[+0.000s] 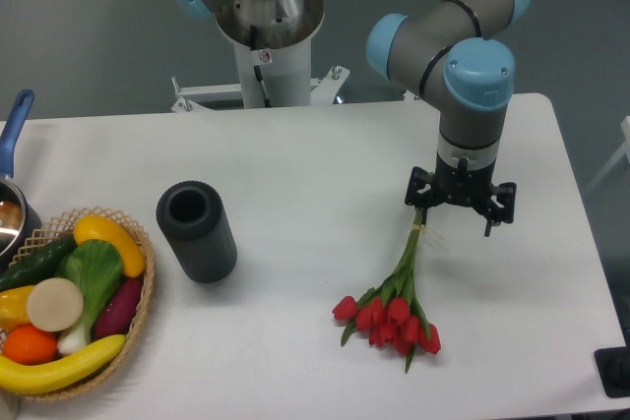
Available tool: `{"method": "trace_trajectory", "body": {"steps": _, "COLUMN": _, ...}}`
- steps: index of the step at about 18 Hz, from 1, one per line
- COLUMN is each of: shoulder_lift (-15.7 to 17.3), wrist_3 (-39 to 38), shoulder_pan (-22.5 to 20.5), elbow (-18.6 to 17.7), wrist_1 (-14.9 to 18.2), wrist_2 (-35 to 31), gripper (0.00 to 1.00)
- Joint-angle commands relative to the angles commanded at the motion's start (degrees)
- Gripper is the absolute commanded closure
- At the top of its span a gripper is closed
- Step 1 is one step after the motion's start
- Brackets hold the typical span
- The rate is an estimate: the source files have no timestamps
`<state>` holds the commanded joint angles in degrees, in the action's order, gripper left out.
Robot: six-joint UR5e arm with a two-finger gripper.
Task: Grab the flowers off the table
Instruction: 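Lower the open gripper toward the green tulip stems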
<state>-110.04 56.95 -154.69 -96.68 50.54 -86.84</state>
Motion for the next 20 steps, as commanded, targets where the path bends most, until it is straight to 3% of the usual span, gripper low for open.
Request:
{"method": "trace_trajectory", "body": {"steps": 9, "shoulder_lift": -0.4, "wrist_3": -1.4, "shoulder_pan": 0.4, "elbow": -1.8, "wrist_1": -0.1, "wrist_2": 0.0, "gripper": 0.00}}
{"method": "trace_trajectory", "body": {"steps": 10, "shoulder_lift": -0.4, "wrist_3": -1.3, "shoulder_pan": 0.4, "elbow": -3.1, "wrist_1": -0.4, "wrist_2": 0.0, "gripper": 0.00}}
{"method": "trace_trajectory", "body": {"steps": 13, "shoulder_lift": -0.4, "wrist_3": -1.2, "shoulder_pan": 0.4, "elbow": -6.0, "wrist_1": -5.8, "wrist_2": 0.0, "gripper": 0.00}}
{"method": "trace_trajectory", "body": {"steps": 20, "shoulder_lift": -3.3, "wrist_3": -1.2, "shoulder_pan": 2.3, "elbow": -7.2, "wrist_1": -6.2, "wrist_2": 0.2, "gripper": 0.00}}
